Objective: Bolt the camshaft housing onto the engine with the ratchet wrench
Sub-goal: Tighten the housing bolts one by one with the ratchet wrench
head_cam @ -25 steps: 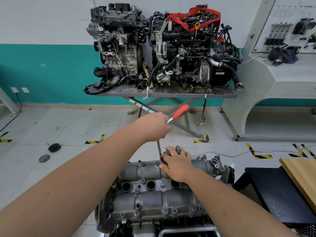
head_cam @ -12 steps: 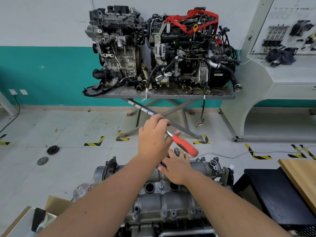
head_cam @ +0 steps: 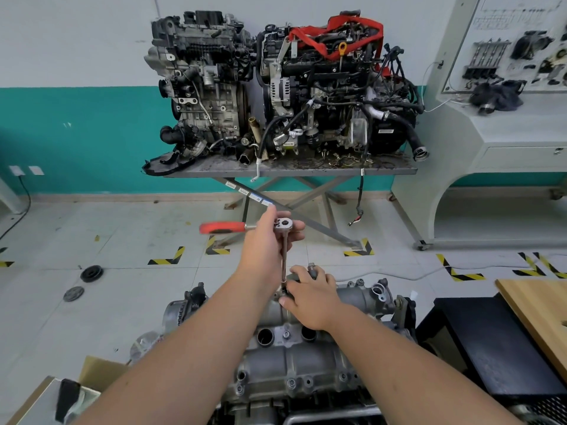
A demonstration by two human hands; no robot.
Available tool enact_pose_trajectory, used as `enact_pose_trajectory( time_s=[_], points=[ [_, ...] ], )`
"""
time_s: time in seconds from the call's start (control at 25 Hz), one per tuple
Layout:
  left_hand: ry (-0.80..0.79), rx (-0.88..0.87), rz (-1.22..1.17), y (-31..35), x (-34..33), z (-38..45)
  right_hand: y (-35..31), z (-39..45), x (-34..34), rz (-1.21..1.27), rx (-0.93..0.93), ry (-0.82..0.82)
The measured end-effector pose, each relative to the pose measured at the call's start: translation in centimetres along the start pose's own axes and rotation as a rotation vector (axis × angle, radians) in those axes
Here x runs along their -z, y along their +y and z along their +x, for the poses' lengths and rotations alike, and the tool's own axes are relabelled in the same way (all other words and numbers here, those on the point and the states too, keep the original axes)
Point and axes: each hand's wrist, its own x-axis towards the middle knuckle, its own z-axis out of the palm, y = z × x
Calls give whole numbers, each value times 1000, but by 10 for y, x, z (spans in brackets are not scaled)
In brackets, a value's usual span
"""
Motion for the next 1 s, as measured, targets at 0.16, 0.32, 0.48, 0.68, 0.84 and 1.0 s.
enact_pose_trajectory(
  time_s=[0.16, 0.32, 0.48, 0.68, 0.84, 1.0],
  points=[
    [2, 113, 424, 28, 0, 7, 0, -1, 2, -8, 5, -14],
    [-226, 19, 1215, 54, -5, 9, 0, -1, 3, -2, 1, -28],
    [-204, -441, 1952, 54, -13, 7, 0, -1, 3, 3, 3, -30],
    [-98, -1302, 1684, 17, 18, 1, -1, -1, 1, -13, 3, -1],
    [138, -1092, 1361, -4, 18, 7, -1, -2, 3, -6, -3, 1],
    [-63, -650, 578, -19, 12, -7, -2, -3, 5, -6, 8, 2]
  ],
)
